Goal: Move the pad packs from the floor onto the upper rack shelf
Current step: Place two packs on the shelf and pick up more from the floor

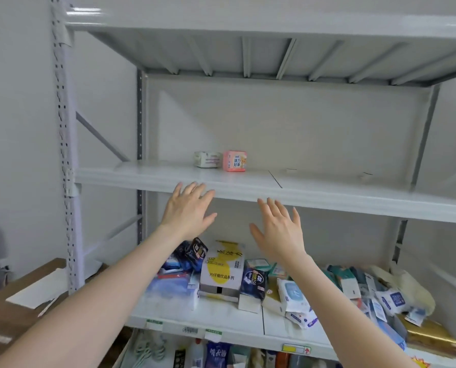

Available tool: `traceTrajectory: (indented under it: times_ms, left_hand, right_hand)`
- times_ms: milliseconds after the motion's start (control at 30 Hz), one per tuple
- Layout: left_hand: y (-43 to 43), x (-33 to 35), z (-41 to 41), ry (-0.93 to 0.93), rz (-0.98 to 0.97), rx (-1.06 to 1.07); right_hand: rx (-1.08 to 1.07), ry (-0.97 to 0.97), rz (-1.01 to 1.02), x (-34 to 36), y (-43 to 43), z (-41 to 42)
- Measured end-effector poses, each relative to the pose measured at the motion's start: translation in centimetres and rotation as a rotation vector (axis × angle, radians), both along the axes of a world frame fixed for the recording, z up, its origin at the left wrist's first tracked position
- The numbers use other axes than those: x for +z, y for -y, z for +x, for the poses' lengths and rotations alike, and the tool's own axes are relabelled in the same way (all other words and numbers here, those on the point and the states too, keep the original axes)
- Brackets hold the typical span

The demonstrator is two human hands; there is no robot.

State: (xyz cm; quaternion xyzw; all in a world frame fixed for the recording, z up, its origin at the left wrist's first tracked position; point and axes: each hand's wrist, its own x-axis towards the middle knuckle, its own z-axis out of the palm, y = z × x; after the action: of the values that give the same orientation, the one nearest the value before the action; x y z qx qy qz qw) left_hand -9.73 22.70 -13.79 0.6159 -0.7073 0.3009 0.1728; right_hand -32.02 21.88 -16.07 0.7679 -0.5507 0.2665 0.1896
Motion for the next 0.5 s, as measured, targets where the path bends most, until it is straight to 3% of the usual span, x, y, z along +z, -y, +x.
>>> traceTrajectory:
  times_ms: [233,500]
  left_hand:
    - [8.6,5.7,5.9,0.023,-0.064,-0.040]
    - [18.0,8.2,9.6,-0.207,-0.042,-0.119]
  right_hand:
    - [-0.030,0.068,-0.075,4.5,6.9,4.8]
    - [-0.027,0.051,-0.040,7.0,15.6,6.6]
